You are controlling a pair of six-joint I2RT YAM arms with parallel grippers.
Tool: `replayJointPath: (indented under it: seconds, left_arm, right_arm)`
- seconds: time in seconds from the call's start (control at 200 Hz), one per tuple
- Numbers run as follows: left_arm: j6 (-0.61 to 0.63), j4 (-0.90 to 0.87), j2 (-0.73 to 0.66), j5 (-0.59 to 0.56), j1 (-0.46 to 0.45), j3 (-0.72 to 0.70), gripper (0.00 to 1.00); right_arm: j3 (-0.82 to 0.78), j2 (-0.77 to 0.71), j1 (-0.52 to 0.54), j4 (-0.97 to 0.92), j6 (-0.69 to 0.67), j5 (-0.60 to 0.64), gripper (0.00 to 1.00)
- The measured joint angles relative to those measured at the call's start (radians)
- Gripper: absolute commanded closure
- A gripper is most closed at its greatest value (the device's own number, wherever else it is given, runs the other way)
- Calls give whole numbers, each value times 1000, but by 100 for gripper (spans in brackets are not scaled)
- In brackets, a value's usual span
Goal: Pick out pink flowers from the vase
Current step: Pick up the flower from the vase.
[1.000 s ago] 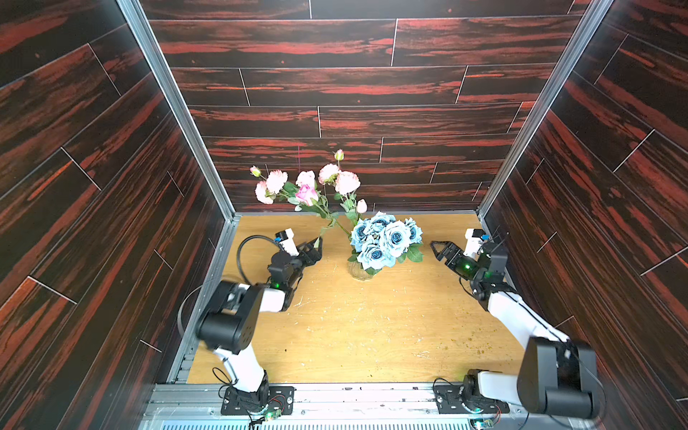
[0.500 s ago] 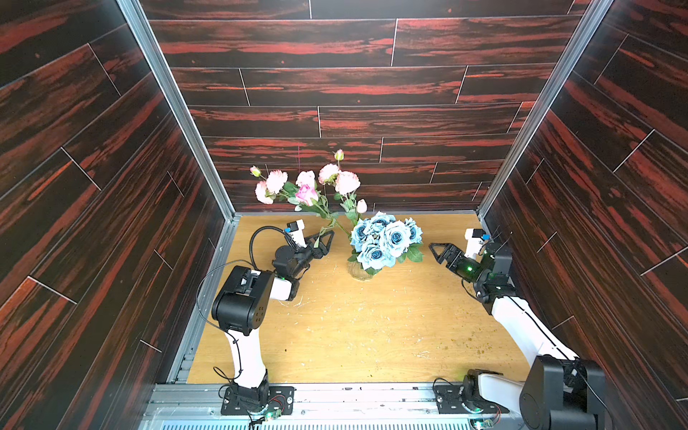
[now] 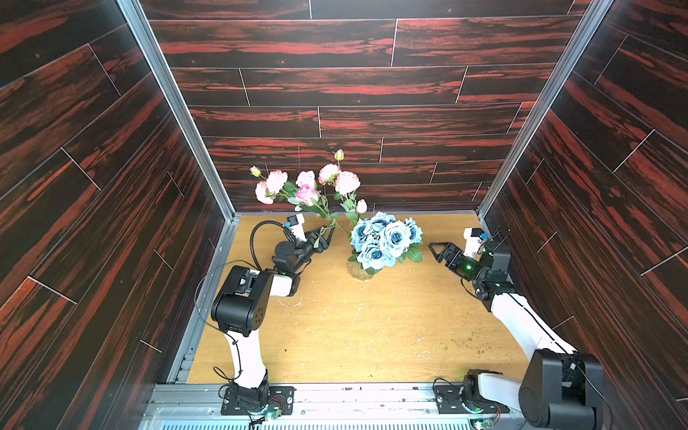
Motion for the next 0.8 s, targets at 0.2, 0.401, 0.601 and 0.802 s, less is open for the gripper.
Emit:
replayJointPath:
  seconds: [0.2,0.401,0.601,0.802]
  left_arm:
    - [-27,5,0,-30,-20,60,34]
    - [-53,16,30,-83,-26,90,59]
    - [-100,16,56,-95,-26,120,81]
    - [-124,15,49,-95,-29,126,97]
  right_arm:
    - [1,5,0,-4,0,0,3]
    - [1,5,0,-12,0,0,3]
    - [1,4,0,-23,0,-2,3]
    - [21,3,0,-32,2,-8,3]
